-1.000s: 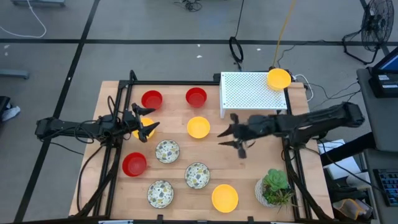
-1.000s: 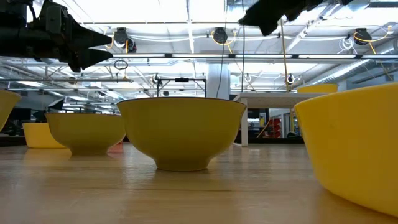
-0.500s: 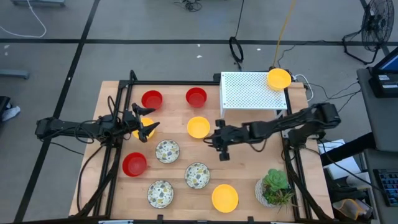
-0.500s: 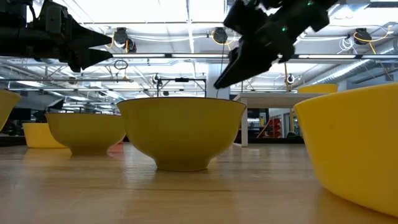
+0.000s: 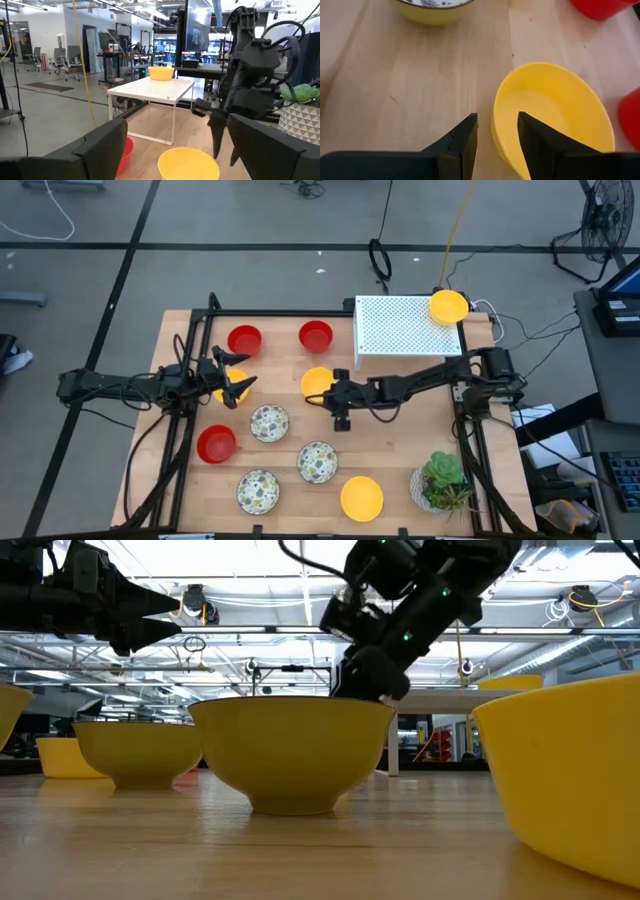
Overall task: Pick & Place Mini bowls
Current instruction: Stack the yellow bowl on top of the yellow bowl on the shelf
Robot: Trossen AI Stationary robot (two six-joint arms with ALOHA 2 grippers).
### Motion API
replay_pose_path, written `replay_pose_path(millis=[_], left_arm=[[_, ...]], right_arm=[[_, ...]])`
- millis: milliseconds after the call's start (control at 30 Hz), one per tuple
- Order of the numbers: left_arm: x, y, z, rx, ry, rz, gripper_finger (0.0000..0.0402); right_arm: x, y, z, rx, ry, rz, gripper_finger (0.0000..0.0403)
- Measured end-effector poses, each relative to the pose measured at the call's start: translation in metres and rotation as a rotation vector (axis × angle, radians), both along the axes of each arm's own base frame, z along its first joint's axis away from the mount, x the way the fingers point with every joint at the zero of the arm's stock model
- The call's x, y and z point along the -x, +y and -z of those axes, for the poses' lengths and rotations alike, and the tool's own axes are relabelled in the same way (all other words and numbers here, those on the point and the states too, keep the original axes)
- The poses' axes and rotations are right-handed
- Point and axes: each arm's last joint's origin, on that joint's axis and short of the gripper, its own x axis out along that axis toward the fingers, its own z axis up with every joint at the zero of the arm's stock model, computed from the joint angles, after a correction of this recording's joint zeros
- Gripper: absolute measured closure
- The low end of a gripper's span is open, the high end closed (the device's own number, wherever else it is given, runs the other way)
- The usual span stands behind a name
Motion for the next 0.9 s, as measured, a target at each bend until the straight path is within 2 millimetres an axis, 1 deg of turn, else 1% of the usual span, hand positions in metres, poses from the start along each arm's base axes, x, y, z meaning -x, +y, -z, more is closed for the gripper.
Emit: replay_pose_path(millis=[200, 433, 533, 633, 900], left_arm=[[0.0, 0.0, 0.0, 0.0, -0.001, 0.0, 0.0053], [0.0, 0.0, 0.0, 0.0, -0.001, 0.0, 0.0053], [0.0, 0.0, 0.0, 0.0, -0.001, 0.0, 0.0053], [0.0, 0.0, 0.0, 0.0, -0.001, 0.0, 0.0053], [0.0, 0.0, 0.0, 0.0, -0.001, 0.0, 0.0053]], right_arm=[[-0.003, -0.007, 0.012, -0.013, 0.026, 0.033, 0.0272], [-0.003, -0.02, 0.012, -0.013, 0.02, 0.066, 0.0272], [-0.003, -0.024, 0.012, -0.041, 0.013, 0.102, 0.0272], [0.001, -0.026, 0.016, -0.084, 0.021, 0.118, 0.0273], [0.01, -0.028, 0.028, -0.085, 0.049, 0.125, 0.0273]])
